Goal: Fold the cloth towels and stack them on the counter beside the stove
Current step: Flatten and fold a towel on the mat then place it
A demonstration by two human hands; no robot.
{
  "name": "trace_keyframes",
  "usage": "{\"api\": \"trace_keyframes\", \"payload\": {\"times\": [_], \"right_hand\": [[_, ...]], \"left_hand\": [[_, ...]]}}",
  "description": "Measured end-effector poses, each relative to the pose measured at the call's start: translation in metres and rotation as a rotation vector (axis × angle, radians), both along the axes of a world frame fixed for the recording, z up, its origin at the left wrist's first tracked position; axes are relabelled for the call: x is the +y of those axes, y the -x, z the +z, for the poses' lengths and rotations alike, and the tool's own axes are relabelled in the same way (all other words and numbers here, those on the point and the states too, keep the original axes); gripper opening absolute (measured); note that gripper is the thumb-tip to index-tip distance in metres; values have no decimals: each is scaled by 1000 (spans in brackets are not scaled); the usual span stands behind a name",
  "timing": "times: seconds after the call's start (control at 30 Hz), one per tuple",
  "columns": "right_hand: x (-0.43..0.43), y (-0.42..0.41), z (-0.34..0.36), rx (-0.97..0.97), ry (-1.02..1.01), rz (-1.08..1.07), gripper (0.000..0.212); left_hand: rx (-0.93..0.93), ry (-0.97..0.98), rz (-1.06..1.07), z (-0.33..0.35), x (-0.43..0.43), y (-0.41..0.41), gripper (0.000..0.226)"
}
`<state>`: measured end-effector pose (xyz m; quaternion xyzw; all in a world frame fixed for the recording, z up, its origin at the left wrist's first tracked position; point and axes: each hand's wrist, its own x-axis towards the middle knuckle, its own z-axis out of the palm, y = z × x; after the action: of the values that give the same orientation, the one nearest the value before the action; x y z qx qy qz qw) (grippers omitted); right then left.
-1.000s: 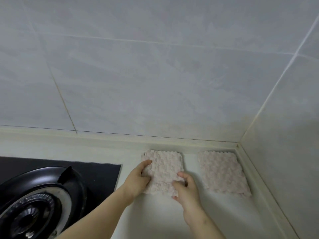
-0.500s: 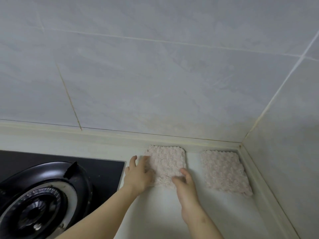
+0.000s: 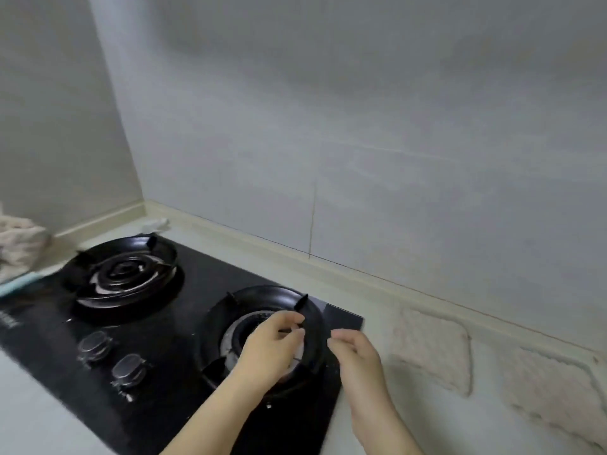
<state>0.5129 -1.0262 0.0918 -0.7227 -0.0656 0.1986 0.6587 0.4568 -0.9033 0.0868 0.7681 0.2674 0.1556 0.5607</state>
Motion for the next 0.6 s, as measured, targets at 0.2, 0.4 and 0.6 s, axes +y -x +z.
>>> {"api": "trace_keyframes", "payload": {"times": [0.2,0.4,0.6], "right_hand": [[120,108,19,-41,-9,412,10],[228,252,16,-28,10,741,10],[341,403,8,-3,23,893,9]], "left_hand": [[-76,44,388,25,81,156,14],[-125,102,717,24,159,322,12],[-120,111,915,16,242,481,14]]}}
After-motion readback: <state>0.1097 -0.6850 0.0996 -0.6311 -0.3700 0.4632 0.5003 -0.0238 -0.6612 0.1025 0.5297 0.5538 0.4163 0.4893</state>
